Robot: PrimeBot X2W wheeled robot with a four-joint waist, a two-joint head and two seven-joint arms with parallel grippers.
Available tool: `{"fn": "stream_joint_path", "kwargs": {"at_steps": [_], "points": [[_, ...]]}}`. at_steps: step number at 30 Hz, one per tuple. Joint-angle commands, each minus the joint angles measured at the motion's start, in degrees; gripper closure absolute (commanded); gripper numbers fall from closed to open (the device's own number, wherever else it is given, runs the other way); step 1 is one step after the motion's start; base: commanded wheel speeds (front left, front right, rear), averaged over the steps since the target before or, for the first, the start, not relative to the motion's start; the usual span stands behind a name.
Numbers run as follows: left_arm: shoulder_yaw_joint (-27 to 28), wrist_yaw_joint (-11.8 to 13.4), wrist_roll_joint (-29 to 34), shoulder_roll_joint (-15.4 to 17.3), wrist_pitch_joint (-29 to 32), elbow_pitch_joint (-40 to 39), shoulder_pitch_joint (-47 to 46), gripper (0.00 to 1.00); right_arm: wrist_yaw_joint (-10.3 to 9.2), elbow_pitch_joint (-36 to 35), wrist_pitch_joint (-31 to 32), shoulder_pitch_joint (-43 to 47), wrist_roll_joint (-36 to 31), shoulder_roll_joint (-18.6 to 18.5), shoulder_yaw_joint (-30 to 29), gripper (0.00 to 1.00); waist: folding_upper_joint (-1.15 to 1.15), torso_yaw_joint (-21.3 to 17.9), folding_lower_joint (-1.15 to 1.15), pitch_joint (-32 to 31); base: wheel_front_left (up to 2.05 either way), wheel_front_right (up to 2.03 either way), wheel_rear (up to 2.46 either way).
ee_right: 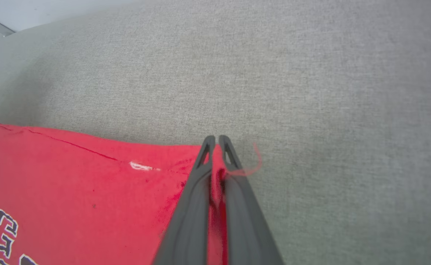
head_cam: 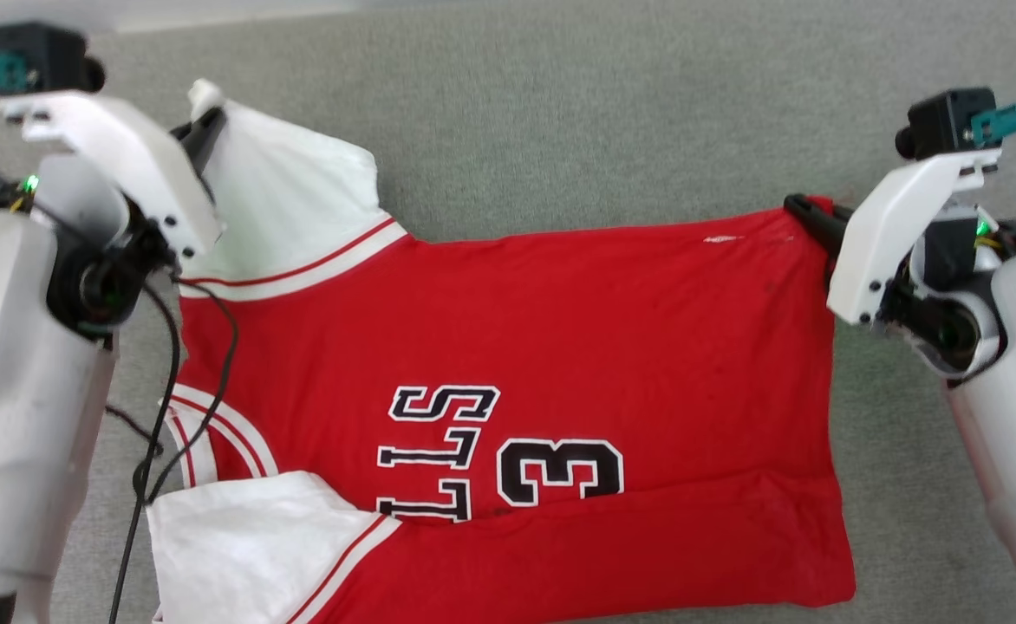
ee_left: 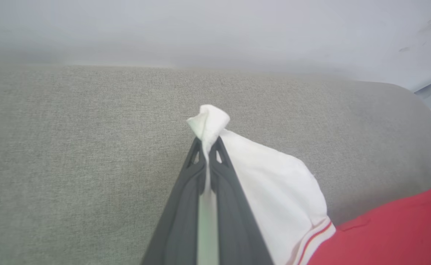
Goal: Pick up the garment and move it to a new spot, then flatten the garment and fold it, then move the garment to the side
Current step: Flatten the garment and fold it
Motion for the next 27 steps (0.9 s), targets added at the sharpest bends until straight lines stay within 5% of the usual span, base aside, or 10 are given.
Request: {"fn": "stream_joint_path", "kwargs": {"at_steps": [1, 12, 26, 27], "points": [[1.41, 0.66, -0.85, 0.72, -2.25, -1.55, 3.51, 1.00, -0.02, -1.11, -1.20, 2.44, -0.04, -0.05, -0.57, 1.00, 0.00, -0.04, 0.00, -2.75, 0.00, 0.00, 0.00], [5.99, 5.60, -5.09, 2.54, -8.51, -15.45, 29.00, 1.00, -0.02, -7.97, -4.42, 19.09, 0.72, -0.61, -3.46, 1.00, 0.00, 1.40, 0.00, -9.88, 0.00, 0.00, 0.00], [6.19, 12.45, -8.85, 2.81, -7.05, -26.45, 54.65, 1.00, -0.02, -14.20, -3.25, 38.73, 0.48, 0.95, -8.92, 1.00, 0.00, 2.14, 0.00, -13.80, 0.00, 0.00, 0.00], [5.82, 12.54, -9.06, 2.39, -6.87, -26.22, 55.20, 1.00, -0.02, -14.23, -3.17, 39.57, 0.24, 1.37, -9.25, 0.91, 0.00, 2.14, 0.00, -13.90, 0.00, 0.00, 0.00]]}}
